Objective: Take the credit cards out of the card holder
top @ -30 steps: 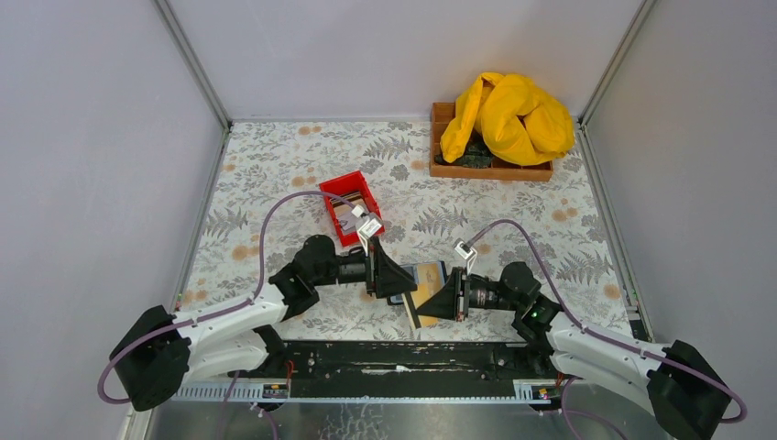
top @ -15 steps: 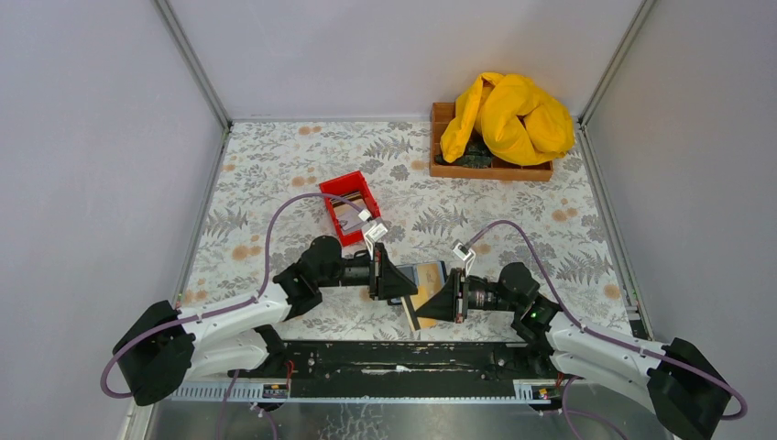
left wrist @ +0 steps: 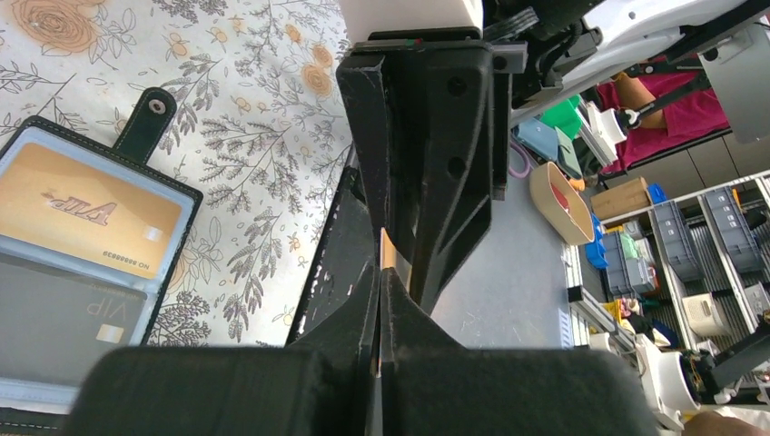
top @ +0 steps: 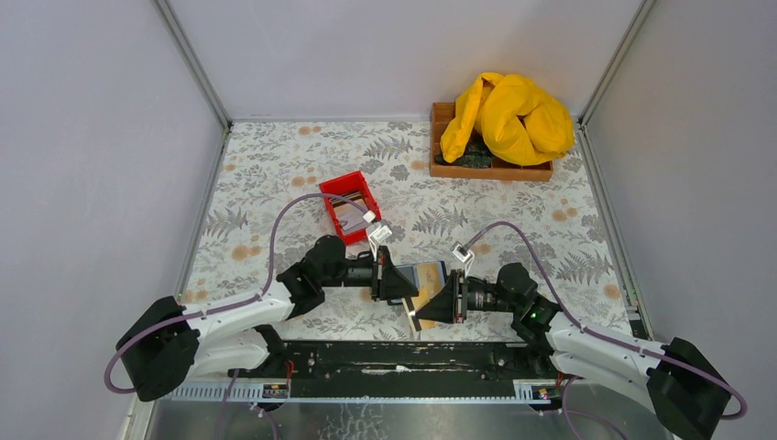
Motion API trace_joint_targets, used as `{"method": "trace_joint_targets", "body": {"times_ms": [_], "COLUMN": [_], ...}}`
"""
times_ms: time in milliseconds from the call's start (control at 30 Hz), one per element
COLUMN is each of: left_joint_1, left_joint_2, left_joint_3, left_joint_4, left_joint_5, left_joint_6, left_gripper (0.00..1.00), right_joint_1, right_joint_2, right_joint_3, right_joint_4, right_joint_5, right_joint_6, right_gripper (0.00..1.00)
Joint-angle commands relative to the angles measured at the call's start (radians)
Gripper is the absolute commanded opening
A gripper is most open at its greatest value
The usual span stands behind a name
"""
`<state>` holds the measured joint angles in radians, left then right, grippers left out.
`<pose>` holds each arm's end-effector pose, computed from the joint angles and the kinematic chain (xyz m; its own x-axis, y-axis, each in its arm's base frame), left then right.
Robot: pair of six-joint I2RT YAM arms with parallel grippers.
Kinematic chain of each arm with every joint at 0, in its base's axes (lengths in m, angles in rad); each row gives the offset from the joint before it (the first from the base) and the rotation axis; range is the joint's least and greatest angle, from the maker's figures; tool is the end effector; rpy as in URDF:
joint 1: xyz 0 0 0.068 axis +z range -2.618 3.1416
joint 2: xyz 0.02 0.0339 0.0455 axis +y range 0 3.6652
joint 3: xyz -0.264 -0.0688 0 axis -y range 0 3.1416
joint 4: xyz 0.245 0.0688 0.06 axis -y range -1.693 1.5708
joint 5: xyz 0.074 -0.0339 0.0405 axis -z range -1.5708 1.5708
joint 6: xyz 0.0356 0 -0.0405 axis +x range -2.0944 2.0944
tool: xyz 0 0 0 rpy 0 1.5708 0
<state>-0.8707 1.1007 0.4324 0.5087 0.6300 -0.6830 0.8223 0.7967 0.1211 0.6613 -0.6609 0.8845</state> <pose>0.1330 -0.1904 0.2278 -0.7060 0.0465 -0.7067 0.7054 0.1355 -0.6957 0.0971 0.1367 0.1944 -0.7768 0.0611 -0.6268 -0.6237 0.0636 0.7791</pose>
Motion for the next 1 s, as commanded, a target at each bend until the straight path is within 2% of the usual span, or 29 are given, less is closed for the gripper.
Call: {"method": "trace_joint_targets", "body": {"times_ms": [0, 67, 133, 300, 433, 533, 667, 800, 967], "left_joint_1": [-0.016, -0.016, -0.015, 0.002, 0.031, 0.068, 0.151, 0.224, 0.328], "left_joint_2": [0.014, -0.004, -0.044, -0.142, -0.247, -0.339, -0.397, -0.359, -0.249], "left_joint_3": [0.032, 0.036, 0.044, 0.07, 0.066, 0.054, 0.055, 0.068, 0.059], "left_joint_4": [-0.019, -0.054, -0.108, -0.286, -0.442, -0.508, -0.502, -0.451, -0.3], "left_joint_5": [-0.046, -0.095, -0.178, -0.469, -0.807, -0.977, -1.078, -1.163, -1.16], "left_joint_6": [0.023, 0.03, 0.038, 0.018, -0.093, -0.157, -0.189, -0.191, -0.223], "left_gripper": [0.0, 0.0, 0.0, 0.0, 0.0, 0.0, 0.0, 0.0, 0.0], "right_joint_1": [0.009, 0.009, 0.009, 0.009, 0.009, 0.008, 0.009, 0.008, 0.009], "right_joint_2": [-0.053, -0.094, -0.162, -0.379, -0.513, -0.583, -0.637, -0.64, -0.634], "right_joint_3": [0.012, 0.022, 0.053, 0.133, 0.162, 0.147, 0.108, 0.079, 0.072], "right_joint_4": [0.075, 0.019, -0.112, -0.507, -0.705, -0.759, -0.77, -0.75, -0.762], "right_joint_5": [0.047, 0.069, 0.115, 0.366, 0.539, 0.573, 0.573, 0.553, 0.531], "right_joint_6": [-0.012, -0.039, -0.097, -0.223, -0.243, -0.234, -0.216, -0.201, -0.202], "right_gripper": [0.4, 0.57, 0.64, 0.67, 0.65, 0.65, 0.64, 0.64, 0.64]}}
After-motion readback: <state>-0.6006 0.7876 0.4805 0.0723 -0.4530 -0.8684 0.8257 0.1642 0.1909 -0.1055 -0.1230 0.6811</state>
